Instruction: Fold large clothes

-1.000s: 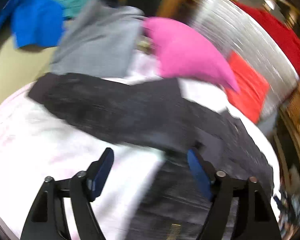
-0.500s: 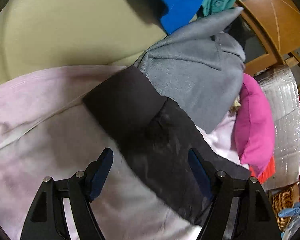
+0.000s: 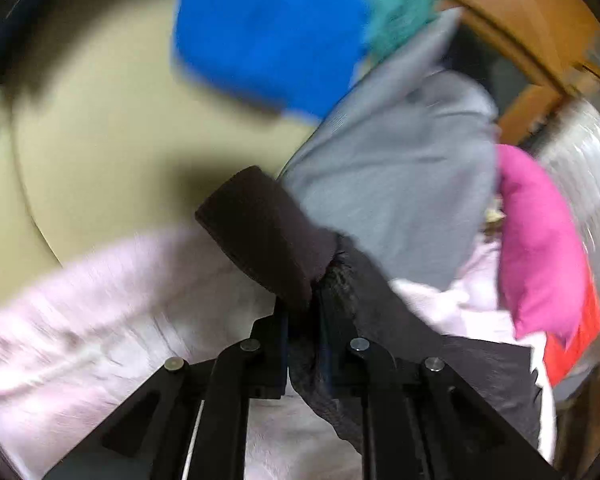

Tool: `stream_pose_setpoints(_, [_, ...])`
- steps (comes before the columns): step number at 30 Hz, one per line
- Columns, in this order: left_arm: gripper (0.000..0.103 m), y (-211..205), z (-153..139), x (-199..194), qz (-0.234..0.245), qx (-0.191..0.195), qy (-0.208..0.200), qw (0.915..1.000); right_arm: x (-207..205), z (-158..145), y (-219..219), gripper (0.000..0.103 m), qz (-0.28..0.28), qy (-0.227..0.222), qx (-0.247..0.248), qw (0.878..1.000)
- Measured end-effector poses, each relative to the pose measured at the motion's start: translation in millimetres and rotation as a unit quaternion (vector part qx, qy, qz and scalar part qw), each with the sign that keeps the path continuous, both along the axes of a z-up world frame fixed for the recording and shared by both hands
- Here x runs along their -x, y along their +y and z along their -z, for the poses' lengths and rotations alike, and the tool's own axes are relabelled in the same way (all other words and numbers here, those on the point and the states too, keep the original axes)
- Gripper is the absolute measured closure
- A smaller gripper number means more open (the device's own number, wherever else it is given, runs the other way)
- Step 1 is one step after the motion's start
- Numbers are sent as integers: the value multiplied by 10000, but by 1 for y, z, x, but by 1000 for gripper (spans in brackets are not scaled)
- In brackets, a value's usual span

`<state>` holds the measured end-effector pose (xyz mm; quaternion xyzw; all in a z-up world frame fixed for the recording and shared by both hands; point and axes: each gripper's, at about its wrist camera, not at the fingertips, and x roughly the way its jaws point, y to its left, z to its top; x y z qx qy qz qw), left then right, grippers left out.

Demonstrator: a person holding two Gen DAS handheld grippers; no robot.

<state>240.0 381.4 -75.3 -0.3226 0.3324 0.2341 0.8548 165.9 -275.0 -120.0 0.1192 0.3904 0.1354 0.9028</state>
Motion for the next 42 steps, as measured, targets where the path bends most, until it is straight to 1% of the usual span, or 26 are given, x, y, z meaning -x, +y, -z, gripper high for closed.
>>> stream_pose_setpoints(1, [90, -9, -15, 4, 74, -261, -83, 9996, 0, 0, 0, 8, -1, -8, -26, 10000])
stream_pose_setpoints(2, [90, -25, -38, 11, 195, -617, -253, 9976, 0, 0, -1, 8, -1, -15, -51, 10000])
stream_pose_setpoints(3, [90, -36, -54, 16, 285, -851, -381, 9952, 0, 0, -1, 8, -1, -21, -70, 10000])
stream_pose_setpoints(5, [90, -72, -99, 27, 568, -1352, -744, 9864, 1, 0, -3, 8, 0, -35, -112, 9999])
stream_pose_setpoints(7, [90, -104, -131, 34, 829, -1680, -1026, 9769, 1, 0, -4, 8, 0, -47, -176, 9998])
stream_pose_setpoints(8, [90, -130, -153, 36, 1034, -1904, -1182, 9691, 2, -1, -6, 8, 3, -52, -223, 9997])
stream_pose_setpoints(11, [90, -198, -194, 33, 1583, -2268, -1483, 9495, 2, -1, -9, 9, 24, -71, -362, 9993])
stream_pose_setpoints(13, [90, -244, -211, 26, 1943, -2426, -1598, 9369, 4, -2, -11, 9, 59, -87, -437, 9990])
stream_pose_setpoints(14, [90, -273, -218, 21, 2160, -2466, -1645, 9303, 5, -3, -13, 9, 96, -96, -533, 9985])
stream_pose_setpoints(15, [90, -293, -222, 22, 2313, -2487, -1671, 9256, 5, -3, -15, 9, 121, -95, -602, 9981])
stream_pose_setpoints(16, [90, -316, -226, 23, 2500, -2510, -1684, 9199, 6, -5, -20, 9, 180, -90, -769, 9968])
stream_pose_setpoints(17, [91, -345, -226, 17, 2709, -2530, -1676, 9135, 7, -6, -23, 9, 219, -90, -911, 9956])
stream_pose_setpoints(19, [91, -392, -221, 9, 3018, -2540, -1628, 9044, 9, -9, -33, 9, 295, -94, -1291, 9911])
stream_pose_setpoints(21, [91, -439, -206, 1, 3362, -2468, -1486, 8966, 12, -14, -47, 9, 416, -161, -1787, 9829])
stream_pose_setpoints(24, [91, -497, -176, -13, 3700, -2434, -1253, 8878, 17, -21, -65, 9, 624, -325, -2123, 9747])
stream_pose_setpoints(26, [91, -535, -145, -20, 3922, -2411, -968, 8824, 22, -24, -79, 9, 887, -462, -2308, 9679])
stream_pose_setpoints(29, [90, -571, -99, -34, 4140, -2344, -455, 8784, 27, -25, -96, 9, 1192, -569, -2522, 9586])
stream_pose_setpoints(31, [87, -589, -66, -39, 4348, -2244, -18, 8721, 28, -27, -103, 9, 1343, -643, -2596, 9542])
stream_pose_setpoints(33, [82, -594, -42, -41, 4591, -2010, 355, 8646, 30, -28, -108, 9, 1443, -702, -2655, 9507])
stream_pose_setpoints(34, [71, -591, -38, -42, 4632, -1944, 404, 8637, 30, -28, -109, 9, 1451, -706, -2663, 9503])
stream_pose_setpoints(35, [48, -588, -39, -37, 4674, -1908, 409, 8622, 29, -28, -109, 9, 1455, -704, -2670, 9501])
stream_pose_setpoints(36, [37, -582, -42, -33, 4681, -1901, 401, 8620, 29, -28, -109, 9, 1454, -698, -2672, 9501])
stream_pose_setpoints(37, [27, -574, -49, -27, 4683, -1852, 289, 8635, 28, -28, -107, 9, 1440, -685, -2655, 9508])
stream_pose_setpoints(38, [26, -562, -57, -21, 4692, -1773, 116, 8650, 27, -28, -107, 9, 1428, -677, -2637, 9516])
stream_pose_setpoints(40, [24, -548, -68, -15, 4626, -1753, -23, 8691, 27, -28, -105, 9, 1415, -677, -2572, 9535])
stream_pose_setpoints(42, [24, -518, -76, -7, 4471, -1639, -151, 8792, 26, -28, -104, 9, 1403, -701, -2509, 9552])
